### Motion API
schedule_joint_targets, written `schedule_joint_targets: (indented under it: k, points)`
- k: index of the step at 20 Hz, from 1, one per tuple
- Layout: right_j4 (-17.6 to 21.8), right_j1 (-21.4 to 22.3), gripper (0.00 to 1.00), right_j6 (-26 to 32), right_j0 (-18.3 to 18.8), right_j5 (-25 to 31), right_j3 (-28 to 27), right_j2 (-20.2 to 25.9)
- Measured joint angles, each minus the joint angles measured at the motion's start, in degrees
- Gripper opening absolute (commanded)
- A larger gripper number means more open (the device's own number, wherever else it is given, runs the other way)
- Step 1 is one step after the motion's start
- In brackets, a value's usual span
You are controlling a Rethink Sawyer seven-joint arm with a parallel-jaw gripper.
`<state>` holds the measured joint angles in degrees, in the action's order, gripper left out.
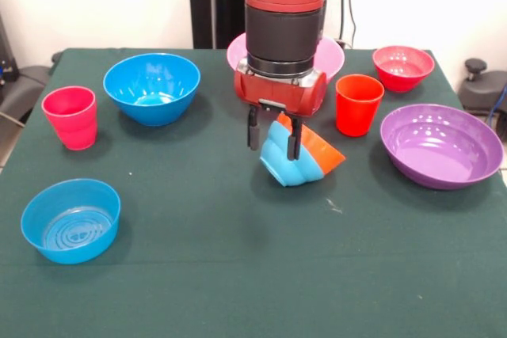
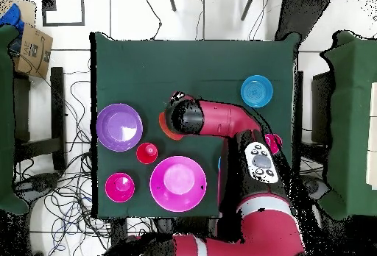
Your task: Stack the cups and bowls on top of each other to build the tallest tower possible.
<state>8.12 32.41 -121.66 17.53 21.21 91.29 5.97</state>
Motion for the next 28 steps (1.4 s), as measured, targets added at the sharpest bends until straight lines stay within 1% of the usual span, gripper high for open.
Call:
schedule_joint_targets:
  k: [2, 5, 9, 11, 12, 13, 14, 17, 19, 21, 23, 24, 25, 28]
  points:
    - [0.0, 0.1, 1.00, 0.0, 0.9, 0.0, 0.3, 0.7]
    - [0.0, 0.5, 1.00, 0.0, 3.2, 1.4, 1.1, 2.7]
    - [0.0, 1.2, 1.00, 0.3, 5.7, 5.1, 2.1, 5.3]
    - [0.0, 2.1, 1.00, 0.9, 8.2, 9.0, 3.7, 8.2]
    - [0.0, 2.3, 1.00, 1.1, 8.8, 9.9, 4.1, 9.0]
    - [0.0, 2.8, 1.00, 1.7, 10.3, 12.0, 5.1, 10.9]
    - [0.0, 3.1, 1.00, 2.0, 10.9, 12.9, 5.5, 11.8]
    - [0.0, 3.9, 1.00, 3.9, 14.2, 17.3, 7.7, 16.5]
    - [0.0, 4.1, 1.00, 4.7, 15.4, 18.7, 8.5, 18.4]
    - [0.0, 4.2, 1.00, 6.3, 17.5, 20.9, 9.8, 22.1]
    - [0.0, 4.3, 1.00, 7.2, 18.6, 21.9, 10.5, 24.1]
    - [0.0, 4.2, 1.00, 8.1, 19.5, 22.6, 11.1, 26.0]
    - [0.2, 4.3, 1.00, 8.8, 20.3, 22.8, 11.6, 27.5]
    - [1.5, 4.2, 1.00, 10.2, 21.4, 22.8, 12.4, 30.0]
